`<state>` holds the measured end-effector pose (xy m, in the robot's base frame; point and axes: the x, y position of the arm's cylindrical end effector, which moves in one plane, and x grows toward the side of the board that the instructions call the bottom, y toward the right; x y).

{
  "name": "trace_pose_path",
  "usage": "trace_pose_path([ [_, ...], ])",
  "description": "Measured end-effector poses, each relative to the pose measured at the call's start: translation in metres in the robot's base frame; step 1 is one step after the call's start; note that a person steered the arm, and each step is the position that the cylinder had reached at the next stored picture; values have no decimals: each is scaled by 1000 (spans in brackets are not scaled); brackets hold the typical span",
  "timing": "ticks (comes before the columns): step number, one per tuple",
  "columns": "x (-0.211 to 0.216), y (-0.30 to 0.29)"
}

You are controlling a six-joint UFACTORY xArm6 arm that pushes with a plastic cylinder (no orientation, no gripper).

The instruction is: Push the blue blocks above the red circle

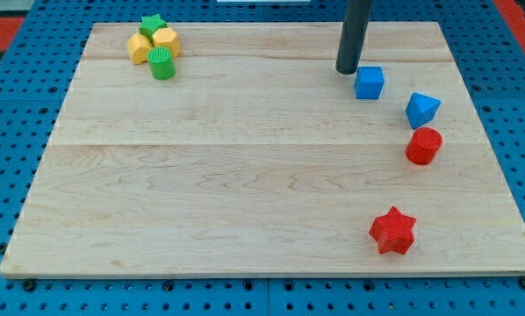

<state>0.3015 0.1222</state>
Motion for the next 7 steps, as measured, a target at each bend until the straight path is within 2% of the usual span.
trace_pose_path([
  [4, -1, -3],
  [7, -1, 26],
])
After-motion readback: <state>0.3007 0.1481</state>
